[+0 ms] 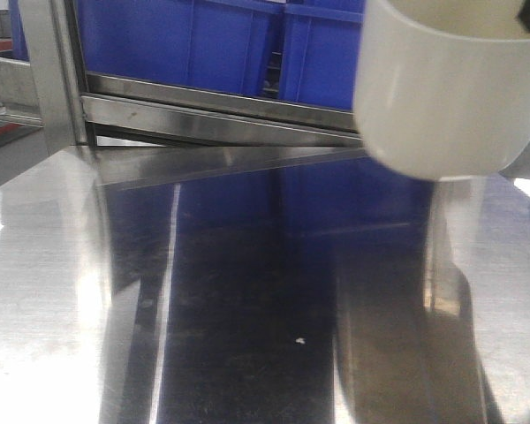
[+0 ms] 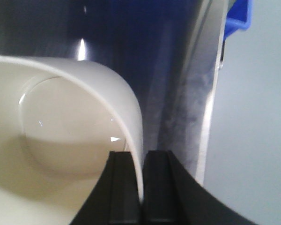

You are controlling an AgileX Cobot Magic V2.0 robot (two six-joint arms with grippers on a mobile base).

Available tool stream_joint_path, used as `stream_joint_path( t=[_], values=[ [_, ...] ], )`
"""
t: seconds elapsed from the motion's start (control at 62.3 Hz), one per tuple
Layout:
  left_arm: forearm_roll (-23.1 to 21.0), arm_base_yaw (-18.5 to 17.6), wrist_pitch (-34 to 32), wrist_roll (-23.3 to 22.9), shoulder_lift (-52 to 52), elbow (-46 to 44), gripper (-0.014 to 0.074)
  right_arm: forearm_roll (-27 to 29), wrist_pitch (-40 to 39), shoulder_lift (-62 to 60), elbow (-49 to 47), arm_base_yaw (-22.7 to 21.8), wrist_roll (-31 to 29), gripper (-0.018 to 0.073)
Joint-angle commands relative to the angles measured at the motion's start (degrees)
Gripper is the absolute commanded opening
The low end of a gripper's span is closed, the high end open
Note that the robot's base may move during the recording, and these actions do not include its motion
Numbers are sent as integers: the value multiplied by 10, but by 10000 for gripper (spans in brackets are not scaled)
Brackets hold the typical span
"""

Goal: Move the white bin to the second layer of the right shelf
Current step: 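Lift the white bin off the table with the right gripper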

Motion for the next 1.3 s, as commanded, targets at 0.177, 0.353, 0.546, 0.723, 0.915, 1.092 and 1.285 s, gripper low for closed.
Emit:
stream_joint_path(
  t=[0.177,0.353,0.546,0.723,0.915,1.092,1.285],
  values=[
    [-3,-2,-48,-1,-8,21,85,60,-149,-144,131,-89,-71,36],
    [-3,-2,-48,-1,-8,21,85,88,-174,-201,201,-112,-133,26],
    [-3,-2,-48,-1,-8,21,85,148,-244,-272,277,-120,-211,27],
    [-3,-2,-48,-1,-8,21,85,144,-254,-345,326,-120,-211,27],
    [-3,-2,-48,-1,-8,21,85,102,-254,-434,369,-120,-210,27],
    [-3,-2,-48,-1,-8,21,85,73,-254,-484,392,-120,-210,27],
    [-3,-2,-48,-1,-8,21,85,76,-249,-492,397,-120,-210,27]
  ],
)
